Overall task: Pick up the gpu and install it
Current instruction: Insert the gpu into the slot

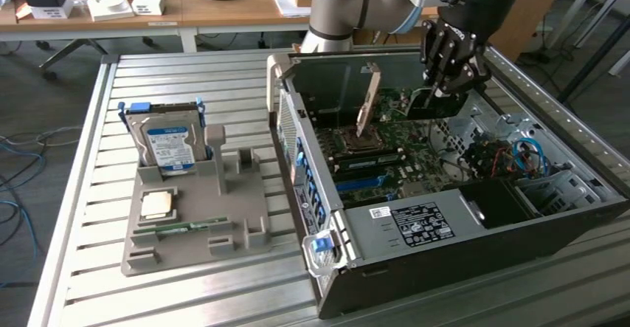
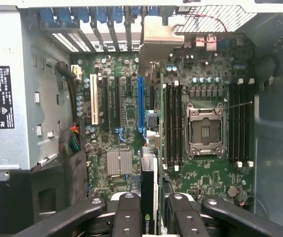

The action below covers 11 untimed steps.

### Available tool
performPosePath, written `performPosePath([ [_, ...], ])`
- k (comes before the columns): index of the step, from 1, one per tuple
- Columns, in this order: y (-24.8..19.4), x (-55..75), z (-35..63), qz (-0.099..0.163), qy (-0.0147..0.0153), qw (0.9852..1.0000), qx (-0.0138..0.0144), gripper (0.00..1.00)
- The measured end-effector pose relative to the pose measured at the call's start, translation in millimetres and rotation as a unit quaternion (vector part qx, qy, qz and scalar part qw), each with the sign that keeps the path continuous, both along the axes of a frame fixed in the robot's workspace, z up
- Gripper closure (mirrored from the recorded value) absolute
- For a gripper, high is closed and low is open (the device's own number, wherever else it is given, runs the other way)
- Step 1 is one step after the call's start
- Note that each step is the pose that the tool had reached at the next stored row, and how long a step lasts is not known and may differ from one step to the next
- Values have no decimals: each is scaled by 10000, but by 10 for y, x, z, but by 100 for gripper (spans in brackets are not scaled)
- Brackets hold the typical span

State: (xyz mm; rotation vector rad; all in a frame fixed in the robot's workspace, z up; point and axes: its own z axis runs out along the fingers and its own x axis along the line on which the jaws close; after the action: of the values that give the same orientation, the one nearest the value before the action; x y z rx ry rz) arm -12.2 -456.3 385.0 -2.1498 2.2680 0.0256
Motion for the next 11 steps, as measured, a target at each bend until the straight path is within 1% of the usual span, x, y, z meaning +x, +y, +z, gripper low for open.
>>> performPosePath([
  [4, -1, -1, -8, 0, 0, 10000, -1, 74],
  [11, 0, -1, -83, 0, 0, 10000, 0, 74],
])
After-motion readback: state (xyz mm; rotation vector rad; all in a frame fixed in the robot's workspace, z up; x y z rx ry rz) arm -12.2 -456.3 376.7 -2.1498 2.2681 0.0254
